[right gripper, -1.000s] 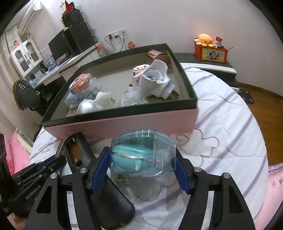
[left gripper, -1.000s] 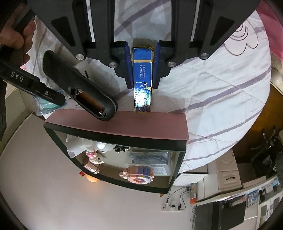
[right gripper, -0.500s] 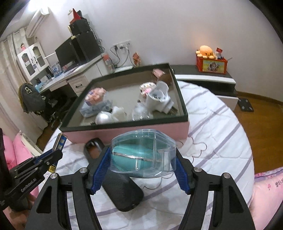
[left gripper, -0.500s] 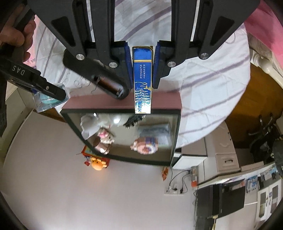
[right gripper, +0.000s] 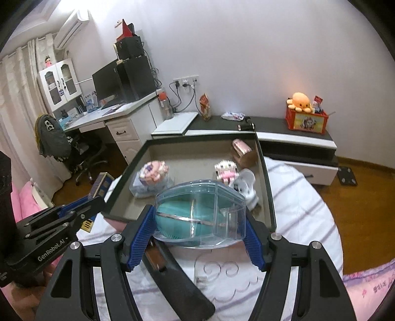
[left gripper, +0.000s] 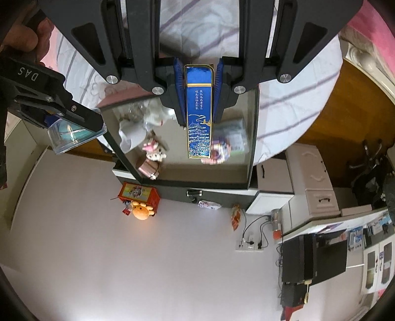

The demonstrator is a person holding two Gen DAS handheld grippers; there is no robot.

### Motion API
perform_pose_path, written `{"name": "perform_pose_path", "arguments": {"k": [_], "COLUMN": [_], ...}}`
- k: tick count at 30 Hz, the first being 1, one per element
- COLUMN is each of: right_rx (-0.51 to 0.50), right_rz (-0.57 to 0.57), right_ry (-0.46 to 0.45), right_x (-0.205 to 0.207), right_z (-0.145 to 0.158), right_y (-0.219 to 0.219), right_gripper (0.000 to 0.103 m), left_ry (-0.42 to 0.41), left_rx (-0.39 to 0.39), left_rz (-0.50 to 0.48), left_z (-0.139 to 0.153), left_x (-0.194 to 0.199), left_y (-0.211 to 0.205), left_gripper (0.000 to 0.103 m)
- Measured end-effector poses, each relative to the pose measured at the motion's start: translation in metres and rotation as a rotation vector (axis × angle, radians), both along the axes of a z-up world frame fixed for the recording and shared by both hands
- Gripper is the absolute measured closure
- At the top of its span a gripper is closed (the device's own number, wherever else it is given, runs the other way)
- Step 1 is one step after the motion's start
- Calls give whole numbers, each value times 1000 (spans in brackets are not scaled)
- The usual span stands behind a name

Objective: Organize rigid objects
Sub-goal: 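Carry the blue box and teal case into the pink tray and open both grippers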

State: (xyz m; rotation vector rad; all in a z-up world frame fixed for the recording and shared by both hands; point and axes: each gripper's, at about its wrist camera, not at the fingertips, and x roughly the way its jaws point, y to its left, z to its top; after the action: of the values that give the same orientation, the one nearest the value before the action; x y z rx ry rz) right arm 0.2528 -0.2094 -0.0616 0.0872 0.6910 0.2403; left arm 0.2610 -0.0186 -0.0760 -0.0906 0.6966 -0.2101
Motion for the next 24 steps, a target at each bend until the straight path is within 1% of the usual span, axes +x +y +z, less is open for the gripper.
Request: {"name": "perform_pose_path", "arguments": {"k": [5, 10, 15, 24], "right_rx": [-15, -35, -66, -98], "right_rz": [2, 3, 7, 18], "right_ry": [-14, -5, 27, 99], "right_x": [16, 41, 69, 109], "right_z": [6, 4, -8, -36], "right_y": [1, 0, 2, 6], "right_gripper": [35, 35, 35, 35], "left_ry": [-18, -21, -5, 44], "left_rx": [7, 9, 8, 10], "left_rz": [-4, -8, -10, -18], "left_z": [6, 5, -4, -29], "left_x": [21, 43, 68, 100], "left_y": [-5, -8, -13, -21], "left_gripper": [83, 83, 83, 82]}}
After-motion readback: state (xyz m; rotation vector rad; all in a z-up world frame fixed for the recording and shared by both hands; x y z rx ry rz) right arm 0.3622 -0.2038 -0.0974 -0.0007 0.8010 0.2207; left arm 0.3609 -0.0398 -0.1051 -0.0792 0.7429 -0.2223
